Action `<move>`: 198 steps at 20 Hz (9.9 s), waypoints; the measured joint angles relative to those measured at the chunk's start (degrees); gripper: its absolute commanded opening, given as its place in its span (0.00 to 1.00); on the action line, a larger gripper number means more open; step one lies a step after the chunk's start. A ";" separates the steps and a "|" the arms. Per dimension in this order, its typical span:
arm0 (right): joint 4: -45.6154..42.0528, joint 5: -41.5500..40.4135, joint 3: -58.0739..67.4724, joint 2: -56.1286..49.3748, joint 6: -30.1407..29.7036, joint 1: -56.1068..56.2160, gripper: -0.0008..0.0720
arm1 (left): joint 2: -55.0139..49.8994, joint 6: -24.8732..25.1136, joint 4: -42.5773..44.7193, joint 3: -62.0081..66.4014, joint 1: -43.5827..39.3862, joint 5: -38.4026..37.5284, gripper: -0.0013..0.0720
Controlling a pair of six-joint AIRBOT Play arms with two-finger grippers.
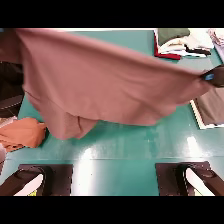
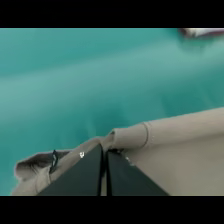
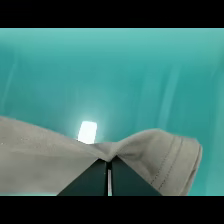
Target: Fold the shirts.
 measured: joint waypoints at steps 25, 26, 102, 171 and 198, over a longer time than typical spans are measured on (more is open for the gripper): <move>5.46 -6.75 -2.54 -22.51 -4.46 8.15 0.41 | -30.27 2.05 -17.00 -29.88 20.41 12.90 0.76; 5.68 -6.97 -3.10 -22.14 -4.57 8.76 0.41 | -30.93 2.64 -18.88 -31.17 20.57 14.32 0.76; -0.94 0.20 23.58 -41.97 0.28 2.36 0.03 | -33.73 0.66 -19.89 -8.85 14.05 7.78 0.05; -0.72 -0.20 -38.93 -1.62 -10.25 -12.66 0.04 | 22.01 -2.99 -13.86 -70.14 11.91 -4.66 0.05; 4.17 -5.77 -5.18 -29.94 -6.47 -6.64 0.66 | -16.81 3.89 -17.77 -38.60 11.93 17.81 0.05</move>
